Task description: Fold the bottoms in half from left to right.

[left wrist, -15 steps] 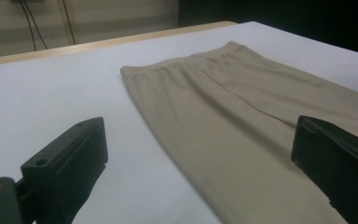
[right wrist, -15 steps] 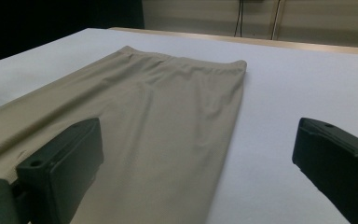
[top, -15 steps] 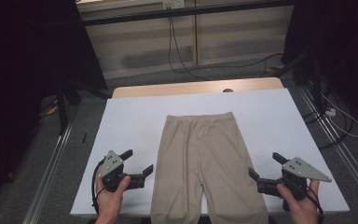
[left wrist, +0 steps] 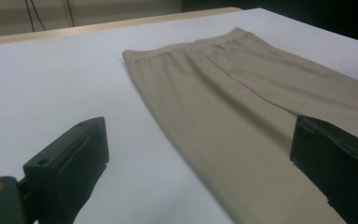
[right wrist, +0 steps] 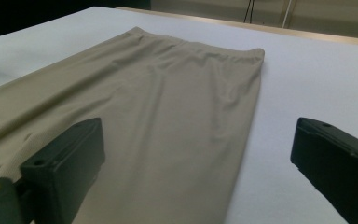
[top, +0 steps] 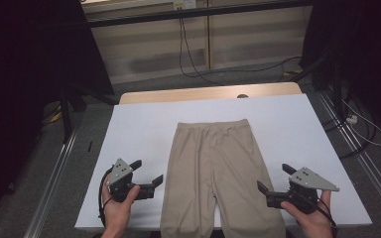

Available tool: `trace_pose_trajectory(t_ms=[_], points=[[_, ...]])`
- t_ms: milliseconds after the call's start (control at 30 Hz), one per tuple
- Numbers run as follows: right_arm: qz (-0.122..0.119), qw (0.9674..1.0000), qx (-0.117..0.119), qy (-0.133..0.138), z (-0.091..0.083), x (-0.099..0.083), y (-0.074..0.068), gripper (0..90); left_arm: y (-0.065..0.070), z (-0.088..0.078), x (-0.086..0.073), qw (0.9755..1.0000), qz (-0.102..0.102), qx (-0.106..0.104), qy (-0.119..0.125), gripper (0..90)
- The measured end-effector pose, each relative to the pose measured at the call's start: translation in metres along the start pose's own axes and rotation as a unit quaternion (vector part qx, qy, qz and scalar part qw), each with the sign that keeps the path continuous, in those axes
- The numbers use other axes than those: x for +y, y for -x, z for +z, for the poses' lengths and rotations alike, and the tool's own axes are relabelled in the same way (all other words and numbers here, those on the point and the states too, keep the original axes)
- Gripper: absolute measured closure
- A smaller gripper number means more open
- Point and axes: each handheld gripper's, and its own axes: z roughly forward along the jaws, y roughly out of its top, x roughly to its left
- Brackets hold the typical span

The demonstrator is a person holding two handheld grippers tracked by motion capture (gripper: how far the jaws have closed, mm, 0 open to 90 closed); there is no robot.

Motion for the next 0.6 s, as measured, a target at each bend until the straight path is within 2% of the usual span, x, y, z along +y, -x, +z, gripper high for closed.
trace_pose_trajectory(t_ms=[67, 100, 133, 200, 233, 267, 300, 333, 367, 400, 467, 500, 533, 567, 600], points=[[0.003, 0.9999, 0.016, 0.0, 0.003, 0.001, -0.005, 1.9, -0.001, 0.0, 0.0, 1.0, 0.0, -0.001, 0.0, 4.5], [0.003, 0.9999, 0.016, 0.0, 0.003, 0.001, -0.005, 1.9, -0.002, 0.0, 0.001, 1.0, -0.001, -0.001, -0.001, 4.5], [-0.004, 0.9996, 0.025, -0.008, 0.007, 0.002, -0.015, 2.5, -0.003, 0.001, 0.001, 1.0, 0.002, 0.0, 0.0, 5.2], [-0.002, 0.9996, 0.027, -0.011, 0.008, 0.003, -0.02, 1.9, -0.004, 0.002, 0.002, 1.0, 0.007, 0.003, -0.005, 5.2], [-0.006, 0.9992, 0.038, -0.014, 0.009, 0.004, -0.025, 2.3, -0.005, 0.003, 0.003, 1.0, 0.006, -0.001, -0.003, 5.2], [-0.015, 0.9985, 0.051, -0.016, 0.012, 0.009, -0.037, 4.1, -0.006, 0.006, 0.003, 1.0, 0.002, -0.004, -0.005, 5.2], [-0.015, 0.9985, 0.051, -0.016, 0.012, 0.009, -0.037, 4.1, -0.006, 0.006, 0.003, 1.0, 0.002, -0.004, -0.005, 5.2], [-0.027, 0.9973, 0.065, -0.02, 0.015, 0.01, -0.047, 4.6, -0.007, 0.008, 0.004, 0.9999, -0.003, -0.008, -0.007, 5.2], [-0.027, 0.9973, 0.065, -0.02, 0.015, 0.01, -0.047, 4.6, -0.008, 0.01, 0.004, 0.9999, -0.006, -0.004, -0.007, 5.2], [-0.032, 0.9951, 0.088, -0.03, 0.02, 0.011, -0.061, 6.5, -0.012, 0.014, 0.005, 0.9995, -0.029, -0.01, -0.01, 6.0], [-0.035, 0.9944, 0.094, -0.035, 0.022, 0.011, -0.065, 6.7, -0.013, 0.016, 0.005, 0.9994, -0.032, -0.012, -0.009, 6.1], [-0.04, 0.9927, 0.106, -0.041, 0.025, 0.01, -0.072, 6.9, -0.013, 0.018, 0.006, 0.9996, -0.026, -0.009, -0.01, 6.1], [-0.045, 0.9901, 0.123, -0.051, 0.03, 0.011, -0.081, 8.0, -0.014, 0.023, 0.008, 0.9999, -0.014, 0.004, -0.008, 6.1], [-0.045, 0.9901, 0.123, -0.051, 0.03, 0.011, -0.081, 8.0, -0.014, 0.023, 0.008, 0.9999, -0.014, 0.004, -0.008, 6.2], [-0.049, 0.9874, 0.14, -0.056, 0.036, 0.011, -0.091, 8.5, -0.014, 0.026, 0.01, 0.9998, -0.019, 0.003, -0.002, 6.1]])
